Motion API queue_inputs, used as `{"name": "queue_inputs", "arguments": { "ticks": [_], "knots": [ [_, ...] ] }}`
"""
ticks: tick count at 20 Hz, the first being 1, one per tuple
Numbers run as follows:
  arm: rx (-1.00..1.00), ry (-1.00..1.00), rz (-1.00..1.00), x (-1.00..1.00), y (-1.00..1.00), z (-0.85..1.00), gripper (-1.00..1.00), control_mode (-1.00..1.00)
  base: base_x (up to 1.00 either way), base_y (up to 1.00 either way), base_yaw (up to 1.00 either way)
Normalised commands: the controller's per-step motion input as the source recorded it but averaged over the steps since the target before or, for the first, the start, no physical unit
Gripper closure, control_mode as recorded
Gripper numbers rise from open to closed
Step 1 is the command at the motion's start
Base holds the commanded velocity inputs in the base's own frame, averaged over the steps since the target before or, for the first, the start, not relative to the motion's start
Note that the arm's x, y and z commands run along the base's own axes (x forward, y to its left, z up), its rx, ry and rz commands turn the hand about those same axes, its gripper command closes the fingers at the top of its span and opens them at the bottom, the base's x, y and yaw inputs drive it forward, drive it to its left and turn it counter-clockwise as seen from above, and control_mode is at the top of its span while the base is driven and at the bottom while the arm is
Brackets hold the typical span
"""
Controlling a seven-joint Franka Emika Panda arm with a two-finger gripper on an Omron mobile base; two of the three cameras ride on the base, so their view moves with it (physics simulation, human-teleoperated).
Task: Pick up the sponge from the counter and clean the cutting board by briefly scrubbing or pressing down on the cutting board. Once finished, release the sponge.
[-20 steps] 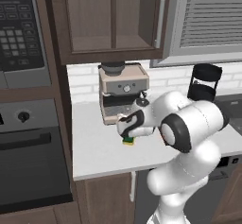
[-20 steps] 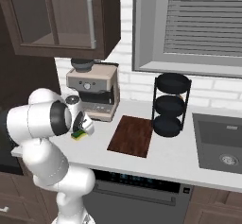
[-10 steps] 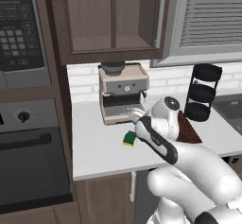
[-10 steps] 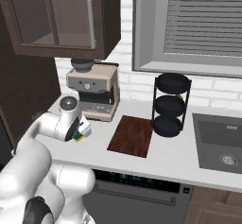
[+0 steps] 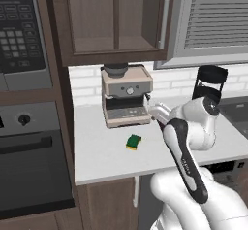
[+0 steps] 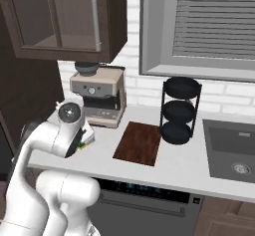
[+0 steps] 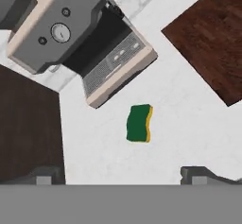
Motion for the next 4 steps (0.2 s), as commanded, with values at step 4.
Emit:
{"name": "queue_inputs", "arguments": {
  "ticks": [4],
  "knots": [
    [0.19, -0.07, 0.06, -0.55, -0.39, 1.00, -1.00, -1.00, 0.00, 0.00, 0.00]
  ]
}}
